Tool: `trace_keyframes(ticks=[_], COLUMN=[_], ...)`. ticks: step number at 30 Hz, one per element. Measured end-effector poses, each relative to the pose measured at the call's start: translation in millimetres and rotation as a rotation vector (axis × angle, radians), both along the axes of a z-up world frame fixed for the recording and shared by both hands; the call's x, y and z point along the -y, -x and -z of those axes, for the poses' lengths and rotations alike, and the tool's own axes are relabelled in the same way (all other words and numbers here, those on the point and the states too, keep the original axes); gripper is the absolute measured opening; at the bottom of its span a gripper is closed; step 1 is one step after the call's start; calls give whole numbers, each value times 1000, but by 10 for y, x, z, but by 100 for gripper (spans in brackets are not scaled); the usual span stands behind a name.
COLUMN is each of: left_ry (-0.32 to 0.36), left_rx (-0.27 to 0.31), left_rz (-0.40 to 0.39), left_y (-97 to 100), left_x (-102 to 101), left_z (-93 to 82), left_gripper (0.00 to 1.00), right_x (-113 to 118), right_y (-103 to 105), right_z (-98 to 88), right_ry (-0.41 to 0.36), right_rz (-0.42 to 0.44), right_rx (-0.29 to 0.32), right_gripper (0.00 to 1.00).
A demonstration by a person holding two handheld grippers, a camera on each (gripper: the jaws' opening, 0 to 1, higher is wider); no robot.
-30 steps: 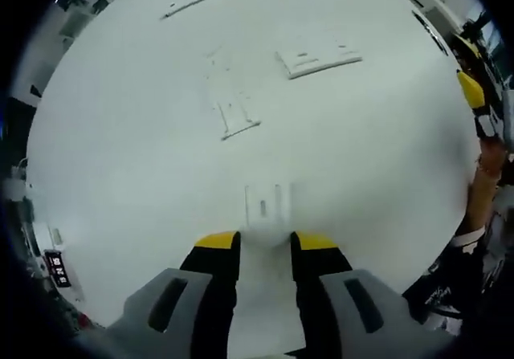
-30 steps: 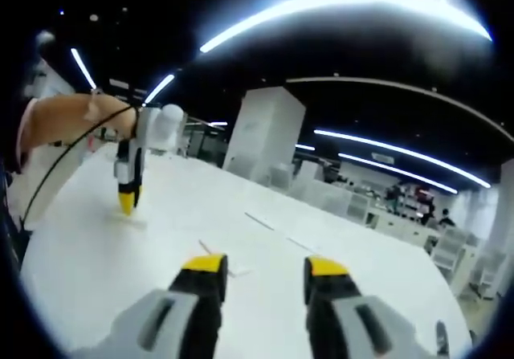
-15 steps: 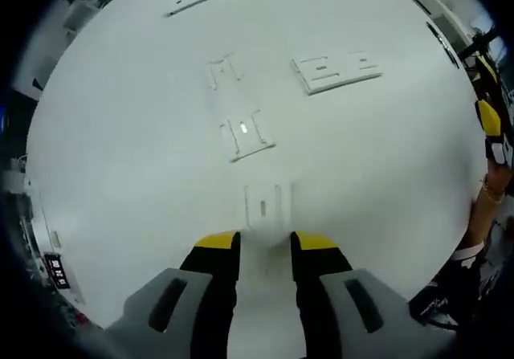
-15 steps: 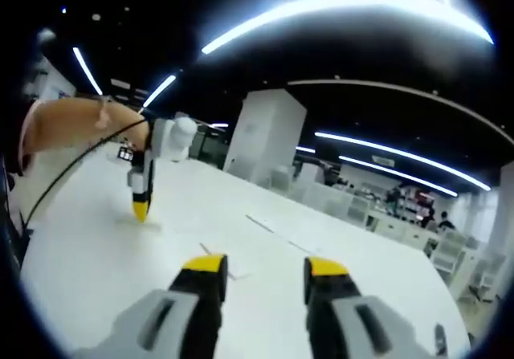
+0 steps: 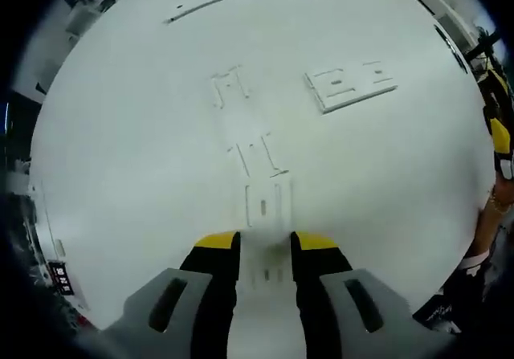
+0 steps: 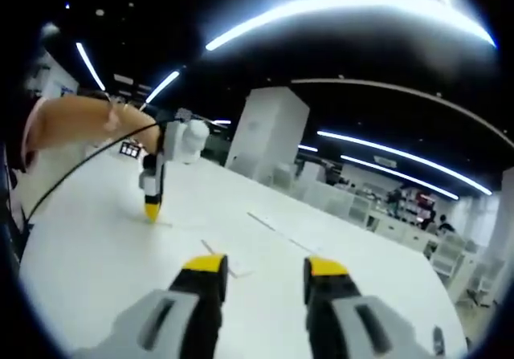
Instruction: Locate the socket holder cover, grip the socket holder cover, clip it into the socket holder slot.
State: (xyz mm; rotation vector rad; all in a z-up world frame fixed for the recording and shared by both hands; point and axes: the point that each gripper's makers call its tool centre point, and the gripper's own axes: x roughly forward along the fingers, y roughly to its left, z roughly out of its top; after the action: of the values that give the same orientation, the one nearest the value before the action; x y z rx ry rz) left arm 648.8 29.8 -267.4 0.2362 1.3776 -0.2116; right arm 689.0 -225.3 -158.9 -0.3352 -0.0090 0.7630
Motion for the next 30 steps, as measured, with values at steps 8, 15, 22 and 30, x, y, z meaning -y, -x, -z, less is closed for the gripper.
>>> trace_keyframes(ticks=[8,15,22,30], left_ry=[-6,-13,19,37], left_rx=[7,27,74,119], left_rz=[-11,-14,-8,-2], left_y=[-43,-91,-198,-299], left_x=[-18,-27,4,40], left_z=[-3,-3,4,-3], left_gripper=[26,27,27,27], right_x=[-11,-9,0,12], right_y=[13,16,-2,-6], right_z=[-2,7,21,37], right_ry=[1,2,6,7], right_rz=[-3,-4,-5,-3], right_rx=[1,-1,-3,-6], right_gripper=[40,40,40,40])
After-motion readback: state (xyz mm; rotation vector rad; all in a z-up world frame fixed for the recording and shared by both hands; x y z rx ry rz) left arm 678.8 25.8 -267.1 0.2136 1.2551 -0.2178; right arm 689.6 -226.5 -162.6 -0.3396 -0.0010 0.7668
